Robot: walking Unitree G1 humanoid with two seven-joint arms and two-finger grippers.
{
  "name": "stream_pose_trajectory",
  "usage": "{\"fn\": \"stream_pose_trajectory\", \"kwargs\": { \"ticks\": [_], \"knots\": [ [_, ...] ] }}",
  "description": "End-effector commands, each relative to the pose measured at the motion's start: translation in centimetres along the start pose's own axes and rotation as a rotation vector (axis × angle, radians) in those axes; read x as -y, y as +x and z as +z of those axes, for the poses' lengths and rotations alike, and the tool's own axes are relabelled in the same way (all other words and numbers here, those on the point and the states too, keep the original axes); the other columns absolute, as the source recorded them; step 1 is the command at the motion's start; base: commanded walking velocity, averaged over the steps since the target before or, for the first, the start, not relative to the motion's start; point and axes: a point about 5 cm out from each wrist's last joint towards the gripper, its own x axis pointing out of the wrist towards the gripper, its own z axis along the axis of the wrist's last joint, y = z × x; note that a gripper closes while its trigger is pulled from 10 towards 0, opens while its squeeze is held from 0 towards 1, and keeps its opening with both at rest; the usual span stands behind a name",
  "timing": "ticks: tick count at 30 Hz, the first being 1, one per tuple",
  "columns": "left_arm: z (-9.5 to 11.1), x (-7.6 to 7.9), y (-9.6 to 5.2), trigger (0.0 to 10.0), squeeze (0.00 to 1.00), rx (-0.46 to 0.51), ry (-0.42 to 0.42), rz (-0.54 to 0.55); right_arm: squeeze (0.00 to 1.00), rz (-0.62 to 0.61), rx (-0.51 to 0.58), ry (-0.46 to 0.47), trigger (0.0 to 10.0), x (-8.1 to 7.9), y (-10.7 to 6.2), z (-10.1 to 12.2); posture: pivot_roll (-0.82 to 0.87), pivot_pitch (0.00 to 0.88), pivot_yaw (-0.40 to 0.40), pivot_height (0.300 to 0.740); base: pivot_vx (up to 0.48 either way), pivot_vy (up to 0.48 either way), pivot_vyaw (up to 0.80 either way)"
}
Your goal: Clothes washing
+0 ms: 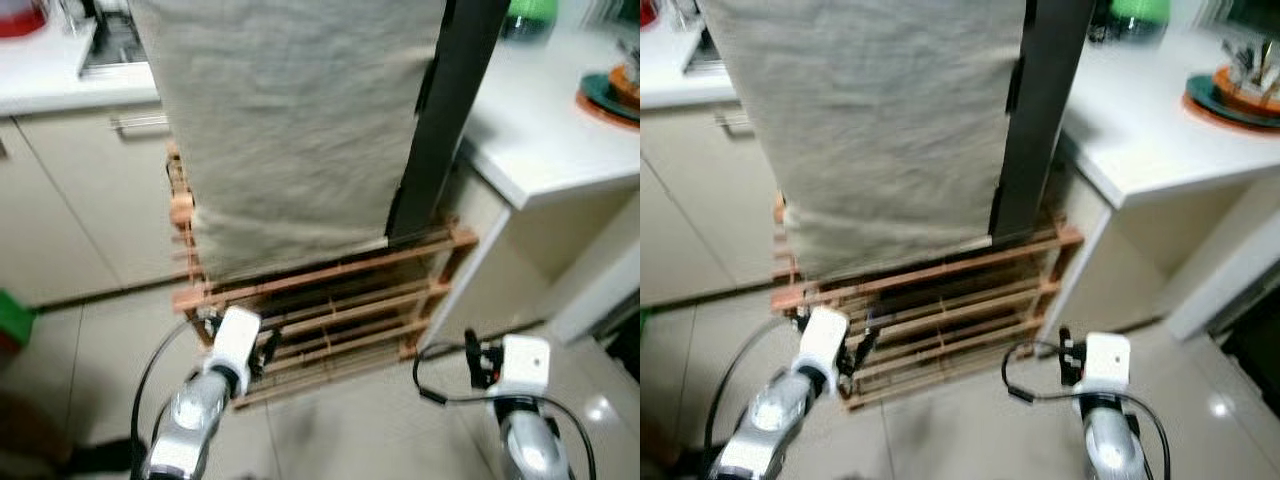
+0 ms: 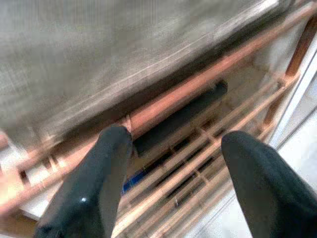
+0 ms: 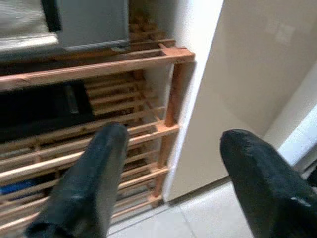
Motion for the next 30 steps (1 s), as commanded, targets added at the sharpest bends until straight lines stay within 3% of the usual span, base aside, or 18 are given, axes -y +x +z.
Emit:
{"fn": "stream_pose_trajectory", "kwargs": {
  "ticks": [1,4,8,14,16,21,22,27,30],
  "knots": [
    [1.6,0.2,0.1,10.0,1.0,0.04,-0.004,-0.023,1.0,0.001,0.025,0.025,10.0,-0.3,-0.5,1.3,-0.18,0.0,0.023,0.74,0.0,0.0,0.0],
    [2.1,0.2,0.1,10.0,1.0,0.053,-0.009,-0.023,1.0,0.005,0.032,0.028,10.0,-0.4,-0.8,1.6,-0.18,0.0,0.032,0.74,0.0,0.0,0.0],
    [3.5,0.3,-0.2,10.0,1.0,0.115,-0.05,0.052,1.0,0.056,0.062,-0.049,10.0,-0.9,-1.6,2.8,-0.18,0.0,0.041,0.74,0.0,0.0,0.0],
    [3.2,0.5,-1.0,10.0,1.0,0.081,-0.046,0.032,1.0,0.133,0.073,-0.027,10.0,-1.7,-1.9,3.2,-0.17,0.0,0.033,0.74,0.0,0.0,0.0],
    [3.2,-0.1,-1.4,10.0,1.0,0.097,-0.054,0.112,1.0,0.157,0.076,-0.096,10.0,-2.0,-1.6,3.5,-0.16,0.0,0.026,0.74,0.0,0.0,0.0],
    [3.1,-1.2,-1.6,10.0,1.0,0.086,0.045,0.28,1.0,0.169,0.078,-0.093,10.0,-2.4,-1.3,4.0,-0.15,0.0,0.009,0.74,0.0,0.0,0.0],
    [3.2,-0.8,-1.8,10.0,0.0,0.086,-0.015,0.215,1.0,0.171,0.08,-0.094,10.0,-2.4,-1.2,4.2,-0.14,0.0,-0.014,0.74,0.0,0.0,0.0],
    [3.9,-0.6,-2.1,10.0,0.0,0.124,-0.049,0.193,1.0,0.16,0.089,-0.138,10.0,-2.3,-0.9,4.4,-0.14,0.0,-0.022,0.74,0.0,0.0,0.0],
    [5.2,-0.3,-2.5,10.0,0.0,0.198,-0.036,0.155,0.99,0.084,0.155,-0.243,10.0,-2.1,-0.6,5.2,-0.14,0.0,-0.025,0.74,0.0,0.0,0.0]
  ]
}}
